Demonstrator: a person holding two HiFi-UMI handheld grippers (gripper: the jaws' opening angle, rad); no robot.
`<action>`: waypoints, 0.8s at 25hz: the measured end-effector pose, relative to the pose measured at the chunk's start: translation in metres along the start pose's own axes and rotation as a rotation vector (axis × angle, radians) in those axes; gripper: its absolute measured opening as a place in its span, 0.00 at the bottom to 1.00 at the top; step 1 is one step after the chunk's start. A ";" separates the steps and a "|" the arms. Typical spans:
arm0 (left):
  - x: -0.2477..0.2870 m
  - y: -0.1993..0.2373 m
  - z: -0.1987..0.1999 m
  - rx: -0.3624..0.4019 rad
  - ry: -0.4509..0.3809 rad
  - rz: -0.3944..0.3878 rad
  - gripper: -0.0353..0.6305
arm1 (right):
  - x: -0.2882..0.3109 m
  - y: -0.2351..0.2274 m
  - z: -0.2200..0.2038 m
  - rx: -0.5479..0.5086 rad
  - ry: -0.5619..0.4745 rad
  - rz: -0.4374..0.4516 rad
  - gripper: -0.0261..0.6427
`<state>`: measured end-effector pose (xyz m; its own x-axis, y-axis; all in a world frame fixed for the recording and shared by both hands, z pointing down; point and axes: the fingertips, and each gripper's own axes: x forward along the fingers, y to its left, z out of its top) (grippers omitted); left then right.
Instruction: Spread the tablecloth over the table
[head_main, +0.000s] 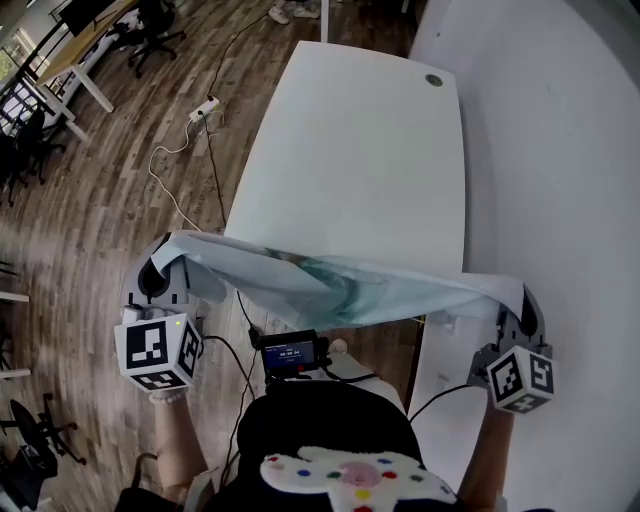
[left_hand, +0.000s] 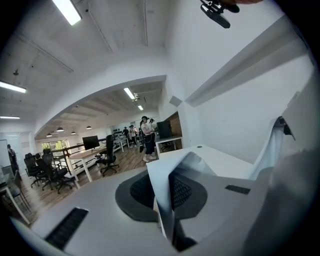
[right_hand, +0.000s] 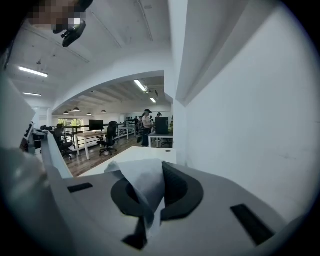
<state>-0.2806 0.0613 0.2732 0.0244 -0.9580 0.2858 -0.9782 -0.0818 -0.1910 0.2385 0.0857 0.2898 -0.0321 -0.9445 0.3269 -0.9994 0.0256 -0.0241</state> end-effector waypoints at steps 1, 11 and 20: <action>0.000 0.006 -0.004 0.010 0.009 0.020 0.07 | 0.000 -0.009 -0.004 0.002 0.006 -0.026 0.08; -0.014 0.089 -0.036 0.022 0.093 0.330 0.07 | -0.012 -0.083 0.002 -0.108 0.008 -0.237 0.08; 0.008 0.127 0.000 0.057 0.023 0.404 0.07 | 0.014 -0.111 0.058 -0.293 -0.079 -0.296 0.08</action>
<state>-0.4048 0.0433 0.2511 -0.3649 -0.9099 0.1976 -0.8951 0.2843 -0.3435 0.3502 0.0510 0.2424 0.2471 -0.9470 0.2052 -0.9275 -0.1698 0.3331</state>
